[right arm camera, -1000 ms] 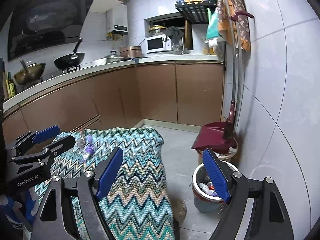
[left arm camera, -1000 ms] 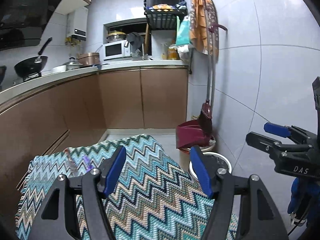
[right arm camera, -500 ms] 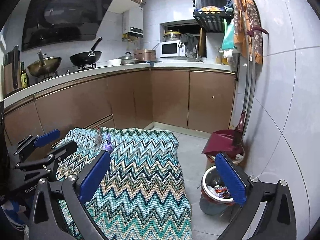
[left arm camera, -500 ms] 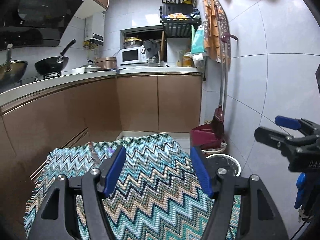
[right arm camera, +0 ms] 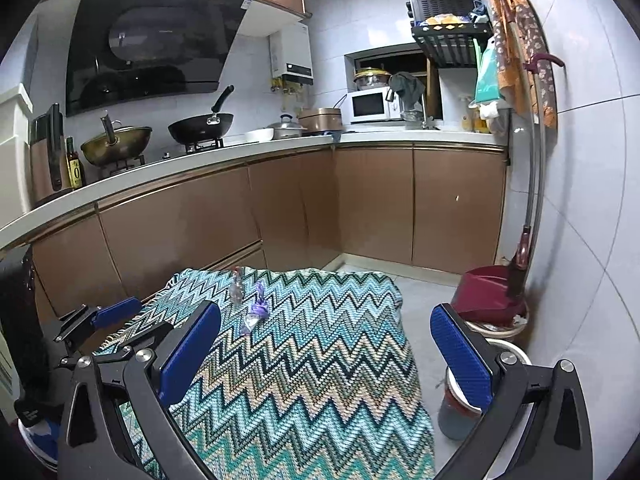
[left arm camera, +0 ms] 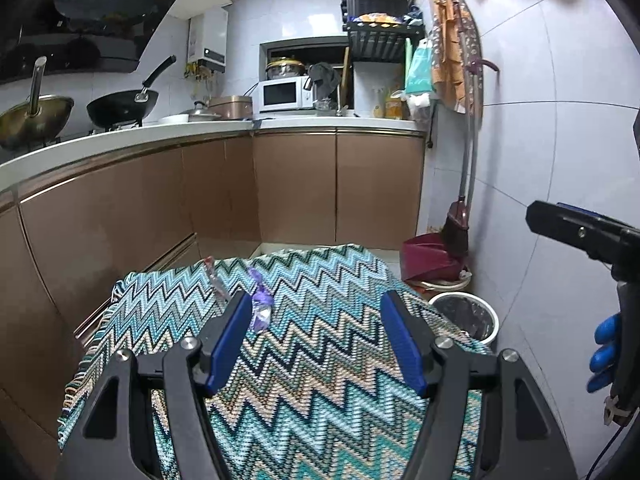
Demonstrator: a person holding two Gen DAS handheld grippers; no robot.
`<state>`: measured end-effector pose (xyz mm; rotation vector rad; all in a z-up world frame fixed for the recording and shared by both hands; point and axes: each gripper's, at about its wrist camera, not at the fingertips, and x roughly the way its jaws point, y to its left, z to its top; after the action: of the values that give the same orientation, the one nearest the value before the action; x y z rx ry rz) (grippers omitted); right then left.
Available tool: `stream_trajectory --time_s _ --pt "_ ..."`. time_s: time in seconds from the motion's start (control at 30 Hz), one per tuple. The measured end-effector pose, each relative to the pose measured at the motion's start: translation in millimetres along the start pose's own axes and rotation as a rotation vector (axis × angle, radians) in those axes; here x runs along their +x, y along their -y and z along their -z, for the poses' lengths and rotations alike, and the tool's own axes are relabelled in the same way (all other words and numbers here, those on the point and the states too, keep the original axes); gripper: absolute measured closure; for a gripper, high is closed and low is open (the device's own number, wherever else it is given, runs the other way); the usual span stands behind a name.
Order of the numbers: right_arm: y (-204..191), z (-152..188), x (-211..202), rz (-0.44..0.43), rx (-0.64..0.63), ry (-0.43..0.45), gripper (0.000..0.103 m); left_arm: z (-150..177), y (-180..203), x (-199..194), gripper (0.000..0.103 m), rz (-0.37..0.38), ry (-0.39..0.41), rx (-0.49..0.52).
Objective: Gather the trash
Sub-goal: 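Move both tools back over the blanket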
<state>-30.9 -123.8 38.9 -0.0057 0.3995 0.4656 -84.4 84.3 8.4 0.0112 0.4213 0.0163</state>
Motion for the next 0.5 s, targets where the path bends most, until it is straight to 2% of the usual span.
stream_trajectory --time_s 0.2,0.5 --pt "-6.9 1.1 29.0 0.001 -0.023 -0.040 0.000 4.3 -17.8 22.6 0.034 -0.024 -0.038 -0.013" --pt "-13.0 12.2 88.9 -0.022 -0.034 -0.137 0.000 19.2 -52.2 77.4 0.034 -0.056 -0.136 -0.051"
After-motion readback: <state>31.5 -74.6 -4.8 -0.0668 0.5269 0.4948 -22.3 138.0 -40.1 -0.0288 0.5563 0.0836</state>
